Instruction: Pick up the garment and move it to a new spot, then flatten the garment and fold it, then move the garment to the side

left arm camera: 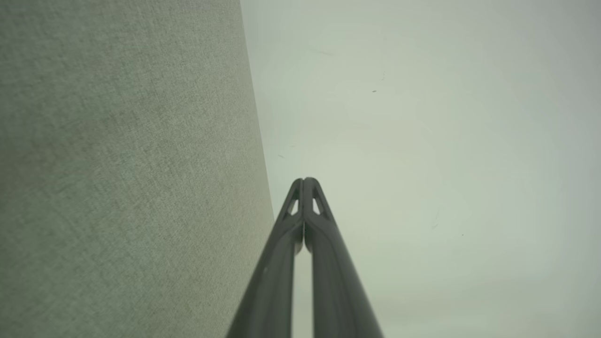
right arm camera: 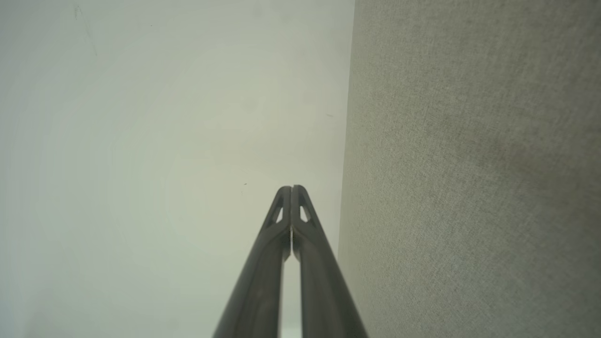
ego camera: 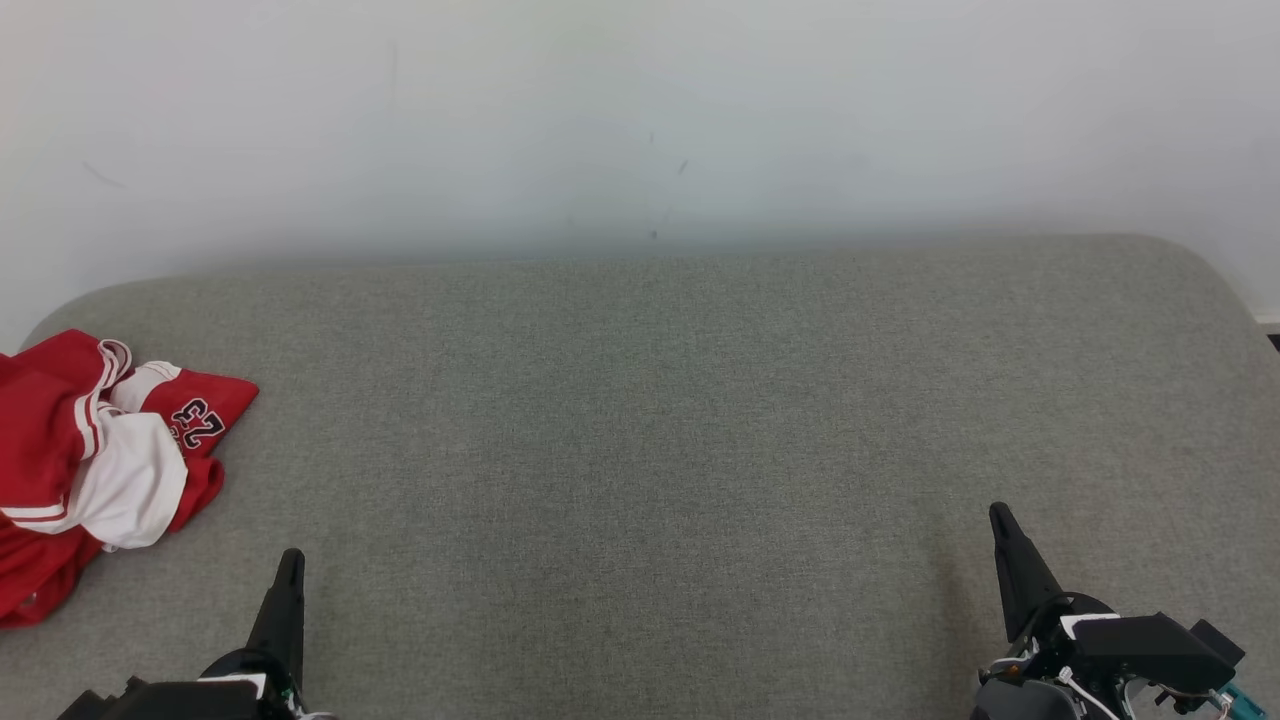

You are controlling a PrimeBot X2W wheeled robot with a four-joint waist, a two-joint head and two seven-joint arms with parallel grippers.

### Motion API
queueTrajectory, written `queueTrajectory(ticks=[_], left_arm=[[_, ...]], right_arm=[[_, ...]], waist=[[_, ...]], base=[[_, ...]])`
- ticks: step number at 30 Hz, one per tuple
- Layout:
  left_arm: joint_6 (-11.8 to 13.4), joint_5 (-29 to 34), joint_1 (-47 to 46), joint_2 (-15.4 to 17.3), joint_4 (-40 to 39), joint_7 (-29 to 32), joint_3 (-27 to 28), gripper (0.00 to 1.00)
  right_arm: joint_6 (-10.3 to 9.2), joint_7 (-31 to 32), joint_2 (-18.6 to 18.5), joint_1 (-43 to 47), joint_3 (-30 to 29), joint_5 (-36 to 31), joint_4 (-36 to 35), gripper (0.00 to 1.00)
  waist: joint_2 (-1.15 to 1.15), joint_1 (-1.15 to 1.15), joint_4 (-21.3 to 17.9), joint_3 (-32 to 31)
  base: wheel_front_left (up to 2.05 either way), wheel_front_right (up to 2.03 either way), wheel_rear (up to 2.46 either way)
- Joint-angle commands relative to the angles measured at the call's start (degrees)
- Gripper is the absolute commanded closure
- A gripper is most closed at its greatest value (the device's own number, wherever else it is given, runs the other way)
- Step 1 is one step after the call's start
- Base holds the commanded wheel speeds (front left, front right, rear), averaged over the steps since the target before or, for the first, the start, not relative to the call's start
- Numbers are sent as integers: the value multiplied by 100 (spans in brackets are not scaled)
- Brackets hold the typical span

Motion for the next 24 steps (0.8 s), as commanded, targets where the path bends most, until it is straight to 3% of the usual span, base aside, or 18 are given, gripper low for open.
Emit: queueTrajectory(ticks=[1, 24], left_arm=[[-5, -27, -53, -11, -9, -6, 15, 100], [-5, -27, -53, -10, -9, -6, 13, 100]], right_arm=[[-13, 13, 20, -33, -2, 8, -10, 100], [-13, 13, 20, -33, -1, 7, -10, 100]], waist=[[0, 0, 0, 0], [0, 0, 0, 0]], base=[[0, 0, 0], [0, 0, 0]])
